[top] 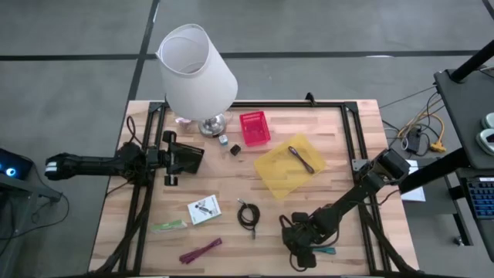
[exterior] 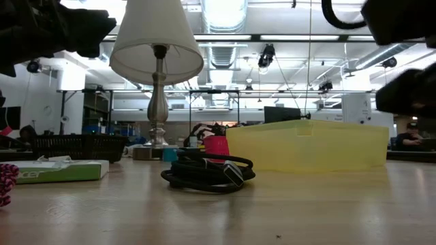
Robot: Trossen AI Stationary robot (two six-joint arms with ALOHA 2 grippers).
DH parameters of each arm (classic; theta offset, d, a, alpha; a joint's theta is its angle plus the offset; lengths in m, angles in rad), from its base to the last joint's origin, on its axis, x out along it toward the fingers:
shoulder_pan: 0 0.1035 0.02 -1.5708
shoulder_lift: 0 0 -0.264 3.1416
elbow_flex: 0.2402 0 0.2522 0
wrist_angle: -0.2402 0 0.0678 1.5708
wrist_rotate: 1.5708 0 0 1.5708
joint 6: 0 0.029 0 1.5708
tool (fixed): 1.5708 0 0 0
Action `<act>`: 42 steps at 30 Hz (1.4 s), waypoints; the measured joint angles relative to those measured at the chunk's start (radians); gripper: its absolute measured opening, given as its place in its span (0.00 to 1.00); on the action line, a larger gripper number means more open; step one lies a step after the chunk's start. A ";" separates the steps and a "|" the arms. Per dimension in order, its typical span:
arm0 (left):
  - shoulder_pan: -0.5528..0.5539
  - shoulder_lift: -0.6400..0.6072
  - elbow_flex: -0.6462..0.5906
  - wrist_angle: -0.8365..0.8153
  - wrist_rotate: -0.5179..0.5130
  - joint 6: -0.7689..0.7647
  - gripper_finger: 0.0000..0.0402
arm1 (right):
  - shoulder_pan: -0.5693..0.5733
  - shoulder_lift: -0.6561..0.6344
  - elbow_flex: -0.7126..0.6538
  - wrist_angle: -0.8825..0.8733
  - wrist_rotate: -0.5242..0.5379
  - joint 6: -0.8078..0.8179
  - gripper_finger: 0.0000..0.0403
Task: Pick and place items into bin
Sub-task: Put the light blue charger cable into the yellow bin
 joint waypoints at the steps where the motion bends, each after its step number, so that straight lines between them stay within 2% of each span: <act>1: 0.000 0.000 0.000 0.000 0.000 0.000 0.39 | 0.001 0.000 -0.008 -0.002 0.000 0.010 0.44; 13: 0.000 0.000 0.000 0.000 0.000 0.000 0.39 | 0.005 0.000 -0.065 0.078 0.004 0.012 0.41; 19: 0.000 0.000 0.000 0.000 0.000 0.000 0.39 | 0.004 -0.001 -0.066 0.077 0.008 0.008 0.32; 26: 0.000 0.000 0.000 0.000 0.000 0.000 0.39 | 0.003 -0.001 -0.067 0.074 0.008 0.005 0.18; 33: 0.000 0.000 0.000 0.000 0.000 0.000 0.39 | -0.008 -0.001 -0.067 0.074 0.007 -0.078 0.05; 42: 0.000 0.000 0.000 0.000 0.000 0.000 0.39 | -0.049 -0.003 -0.026 0.072 0.013 -0.208 0.04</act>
